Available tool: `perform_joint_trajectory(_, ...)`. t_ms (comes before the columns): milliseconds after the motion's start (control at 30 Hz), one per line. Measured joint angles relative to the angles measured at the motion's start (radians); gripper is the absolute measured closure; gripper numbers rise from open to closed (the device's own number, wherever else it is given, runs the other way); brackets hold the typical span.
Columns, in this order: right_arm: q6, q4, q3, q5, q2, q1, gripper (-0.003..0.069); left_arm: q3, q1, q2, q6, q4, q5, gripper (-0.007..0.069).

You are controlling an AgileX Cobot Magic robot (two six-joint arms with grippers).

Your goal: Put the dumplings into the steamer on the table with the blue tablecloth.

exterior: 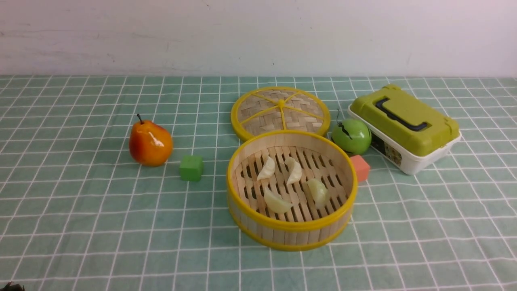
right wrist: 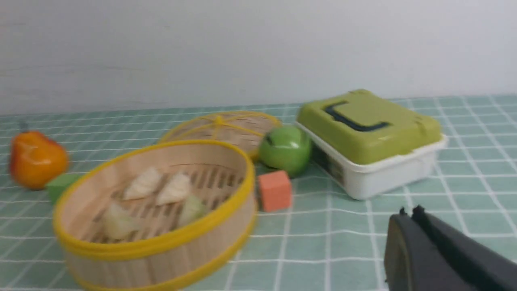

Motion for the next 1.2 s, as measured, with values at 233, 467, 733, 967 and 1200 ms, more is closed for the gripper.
perform_joint_trajectory(233,0.086,-0.066,0.042,0.179,-0.103,-0.109,0.0668,0.000,0.000,0.000,0.000,0.000,0.001,0.0479)
perform_joint_trajectory(467,0.087,-0.093,0.042,0.293,-0.105,-0.104,0.0673,0.000,0.000,0.000,0.000,-0.001,0.001,0.0475)
perform_joint_trajectory(733,0.088,-0.090,0.033,0.338,-0.105,-0.083,0.0680,0.000,0.000,0.000,0.000,-0.001,0.020,0.0470)
perform_joint_trajectory(967,0.089,-0.082,0.033,0.340,-0.105,-0.083,0.0677,0.000,0.000,0.000,0.000,-0.001,0.022,0.0460)
perform_joint_trajectory(1200,0.090,-0.081,0.033,0.341,-0.105,-0.083,0.0673,0.000,0.000,0.000,0.000,-0.001,0.027,0.0460)
